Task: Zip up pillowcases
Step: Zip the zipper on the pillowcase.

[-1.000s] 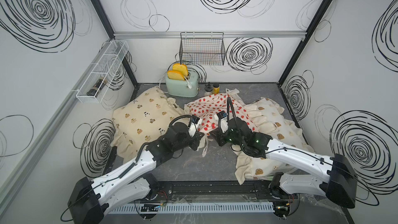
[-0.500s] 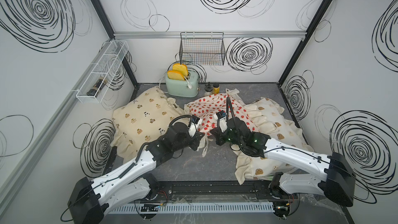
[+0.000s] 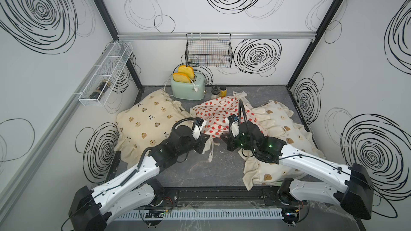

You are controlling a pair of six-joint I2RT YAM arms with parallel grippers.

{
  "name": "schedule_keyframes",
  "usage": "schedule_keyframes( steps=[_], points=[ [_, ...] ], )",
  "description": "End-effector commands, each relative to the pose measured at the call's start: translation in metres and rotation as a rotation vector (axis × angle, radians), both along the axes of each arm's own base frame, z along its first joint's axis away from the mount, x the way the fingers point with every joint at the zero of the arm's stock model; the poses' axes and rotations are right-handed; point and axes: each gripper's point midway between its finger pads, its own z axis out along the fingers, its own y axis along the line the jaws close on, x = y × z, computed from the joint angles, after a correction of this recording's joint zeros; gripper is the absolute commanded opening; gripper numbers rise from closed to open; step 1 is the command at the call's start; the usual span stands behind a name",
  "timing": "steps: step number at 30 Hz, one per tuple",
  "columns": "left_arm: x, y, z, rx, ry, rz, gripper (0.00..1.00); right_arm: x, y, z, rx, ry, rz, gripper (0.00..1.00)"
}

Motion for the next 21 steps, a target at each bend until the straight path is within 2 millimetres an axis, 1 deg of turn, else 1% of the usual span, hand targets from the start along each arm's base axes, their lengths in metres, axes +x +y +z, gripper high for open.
schedule_keyframes(
  steps=[1,9,13,17,21],
  points=[
    [0.001,0.0,0.02,-0.049,-0.047,-0.01,0.0,-0.001,-0.016,0.001,-0.021,0.045,-0.051,0.0],
    [0.001,0.007,0.027,-0.067,-0.047,0.012,0.0,-0.004,-0.037,-0.003,-0.06,0.094,-0.091,0.0],
    [0.009,0.019,0.023,-0.07,-0.024,0.071,0.0,-0.006,-0.047,-0.001,-0.046,0.117,-0.101,0.0],
    [0.018,0.029,0.023,-0.091,-0.008,0.125,0.0,-0.009,-0.056,-0.008,-0.073,0.152,-0.101,0.0],
    [0.025,0.038,0.025,-0.112,0.002,0.169,0.0,-0.013,-0.065,-0.01,-0.077,0.176,-0.105,0.0]
  ],
)
